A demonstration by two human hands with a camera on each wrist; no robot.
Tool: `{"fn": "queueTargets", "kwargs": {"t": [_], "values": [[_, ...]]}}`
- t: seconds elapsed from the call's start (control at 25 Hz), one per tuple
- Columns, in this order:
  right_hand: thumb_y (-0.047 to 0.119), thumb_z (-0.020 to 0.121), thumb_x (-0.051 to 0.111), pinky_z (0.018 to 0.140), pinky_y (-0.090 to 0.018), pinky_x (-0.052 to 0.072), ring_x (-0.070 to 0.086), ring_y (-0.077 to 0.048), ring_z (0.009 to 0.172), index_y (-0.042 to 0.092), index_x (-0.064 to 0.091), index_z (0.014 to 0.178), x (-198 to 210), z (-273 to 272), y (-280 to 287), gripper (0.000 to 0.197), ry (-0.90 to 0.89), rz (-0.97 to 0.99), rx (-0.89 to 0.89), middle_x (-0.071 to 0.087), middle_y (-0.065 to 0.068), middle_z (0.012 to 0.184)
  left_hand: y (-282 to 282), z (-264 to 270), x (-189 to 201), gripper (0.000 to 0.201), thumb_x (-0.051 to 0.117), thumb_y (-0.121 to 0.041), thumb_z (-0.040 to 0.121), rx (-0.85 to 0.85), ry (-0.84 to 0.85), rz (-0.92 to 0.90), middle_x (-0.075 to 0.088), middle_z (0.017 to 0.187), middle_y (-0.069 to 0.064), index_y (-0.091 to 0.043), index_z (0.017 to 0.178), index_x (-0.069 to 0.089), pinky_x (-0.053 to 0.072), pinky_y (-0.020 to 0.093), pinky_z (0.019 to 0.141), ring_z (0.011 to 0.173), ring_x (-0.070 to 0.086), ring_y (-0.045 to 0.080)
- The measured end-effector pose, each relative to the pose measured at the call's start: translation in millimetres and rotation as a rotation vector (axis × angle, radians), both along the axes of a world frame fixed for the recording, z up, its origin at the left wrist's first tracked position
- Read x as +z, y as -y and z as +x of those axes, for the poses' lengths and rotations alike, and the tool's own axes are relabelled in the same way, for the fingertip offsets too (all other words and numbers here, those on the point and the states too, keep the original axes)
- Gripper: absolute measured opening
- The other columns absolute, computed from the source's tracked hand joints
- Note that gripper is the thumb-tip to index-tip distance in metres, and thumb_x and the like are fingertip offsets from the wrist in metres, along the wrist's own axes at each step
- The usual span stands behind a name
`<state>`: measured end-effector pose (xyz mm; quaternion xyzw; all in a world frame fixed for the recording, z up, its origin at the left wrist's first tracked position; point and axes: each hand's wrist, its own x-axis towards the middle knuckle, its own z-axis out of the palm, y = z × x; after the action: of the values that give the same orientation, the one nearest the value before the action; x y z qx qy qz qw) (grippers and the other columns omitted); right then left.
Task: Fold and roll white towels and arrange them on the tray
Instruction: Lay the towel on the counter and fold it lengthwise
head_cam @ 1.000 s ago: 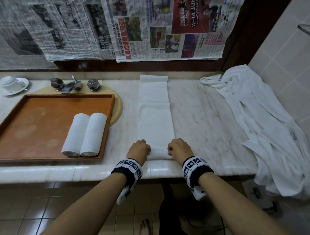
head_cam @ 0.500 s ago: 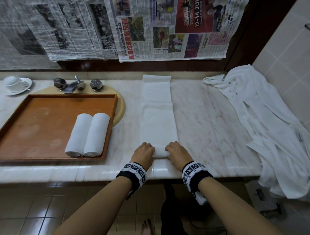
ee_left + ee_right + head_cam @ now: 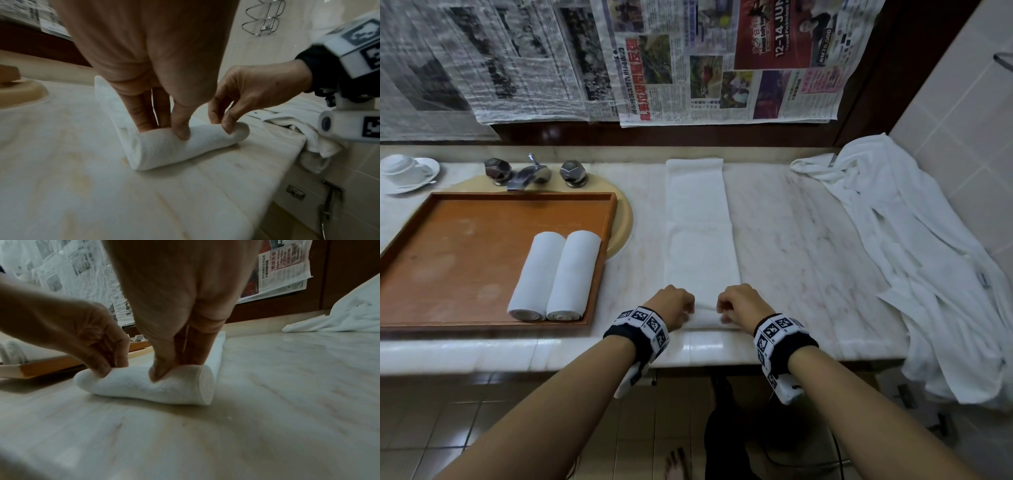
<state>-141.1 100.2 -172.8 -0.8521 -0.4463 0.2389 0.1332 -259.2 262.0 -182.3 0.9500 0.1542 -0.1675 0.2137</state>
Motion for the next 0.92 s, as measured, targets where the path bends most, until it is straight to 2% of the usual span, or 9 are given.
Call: {"fn": "queueTargets", "kwargs": {"t": [0.2,0.28,0.36,0.4,0.52,0.68,0.76,0.84,0.92], "values": [[0.001,0.089,0.056,0.069,-0.030,0.040,0.058,-0.027,0.092,0.007,0.067,0.103,-11.5,-23.4,-1.9,0.019,0.245,0.080,0.061,0.060,-0.008,0.101,11.8,4.1,1.4,0.020,0.061,-0.007,0.088,0.022,0.084,0.130,0.061,0.107,0.005,-0.016,0.103,0.070,0.048,0.031,0.080,0.097,0.060,0.025],[-0.002,0.075,0.069,0.057,-0.029,0.041,0.060,-0.025,0.078,0.007,0.067,0.084,-12.5,-37.2,0.2,0.013,0.326,0.060,0.093,0.060,-0.007,0.083,18.4,5.9,1.3,0.024,0.056,0.000,0.086,0.002,0.061,0.198,0.063,0.102,0.007,-0.013,0.101,0.070,0.047,0.030,0.075,0.094,0.060,0.027],[0.002,0.052,0.085,0.044,-0.023,0.038,0.058,-0.019,0.062,0.012,0.063,0.063,-16.9,-42.1,2.9,0.026,0.355,0.074,0.106,0.058,-0.001,0.067,24.0,6.0,0.0,0.021,0.054,-0.001,0.085,0.027,0.068,0.236,0.061,0.095,0.008,-0.009,0.095,0.070,0.045,0.029,0.069,0.086,0.059,0.027],[0.004,0.045,0.087,0.043,-0.021,0.038,0.058,-0.018,0.061,0.013,0.063,0.063,-18.6,-42.2,3.9,0.031,0.343,0.088,0.108,0.058,0.001,0.067,26.7,4.7,-0.8,0.017,0.053,-0.005,0.086,0.041,0.086,0.242,0.060,0.094,0.008,-0.008,0.092,0.069,0.044,0.029,0.068,0.085,0.058,0.026],[-0.001,0.046,0.084,0.052,-0.024,0.047,0.061,-0.021,0.070,0.010,0.065,0.079,-23.6,-40.8,7.7,0.039,0.271,0.142,0.114,0.063,-0.004,0.078,30.3,-3.3,-9.8,0.022,0.062,-0.023,0.086,0.031,0.143,0.190,0.057,0.106,0.005,-0.008,0.101,0.067,0.049,0.033,0.079,0.101,0.053,0.022],[-0.012,0.074,0.060,0.073,-0.036,0.049,0.058,-0.030,0.093,0.004,0.064,0.101,-19.4,-30.7,0.6,0.032,0.236,0.136,0.101,0.062,-0.013,0.098,26.1,-8.6,-17.2,0.025,0.060,-0.011,0.088,-0.004,0.178,0.201,0.055,0.117,0.004,-0.009,0.113,0.062,0.050,0.034,0.083,0.110,0.048,0.022],[-0.009,0.080,0.053,0.086,-0.034,0.044,0.051,-0.027,0.104,0.005,0.060,0.112,-20.2,-25.5,-0.2,0.036,0.240,0.085,0.139,0.057,-0.010,0.110,24.3,-10.3,-20.1,0.024,0.054,-0.008,0.088,-0.045,0.190,0.186,0.057,0.115,0.006,-0.008,0.111,0.061,0.048,0.032,0.084,0.109,0.048,0.023],[-0.005,0.080,0.052,0.087,-0.034,0.045,0.050,-0.026,0.101,0.006,0.059,0.110,-20.4,-28.7,2.1,0.032,0.244,0.090,0.147,0.055,-0.010,0.110,20.4,-14.0,-21.6,0.028,0.052,-0.009,0.088,-0.085,0.198,0.128,0.059,0.114,0.009,-0.007,0.114,0.062,0.045,0.031,0.087,0.107,0.050,0.025],[-0.001,0.074,0.060,0.077,-0.036,0.049,0.053,-0.027,0.090,0.007,0.060,0.102,-25.3,-37.6,7.0,0.030,0.248,0.122,0.146,0.056,-0.010,0.103,15.1,-15.5,-21.4,0.030,0.053,-0.012,0.089,-0.089,0.182,0.057,0.060,0.113,0.010,-0.007,0.116,0.064,0.043,0.031,0.088,0.105,0.051,0.026]]}}
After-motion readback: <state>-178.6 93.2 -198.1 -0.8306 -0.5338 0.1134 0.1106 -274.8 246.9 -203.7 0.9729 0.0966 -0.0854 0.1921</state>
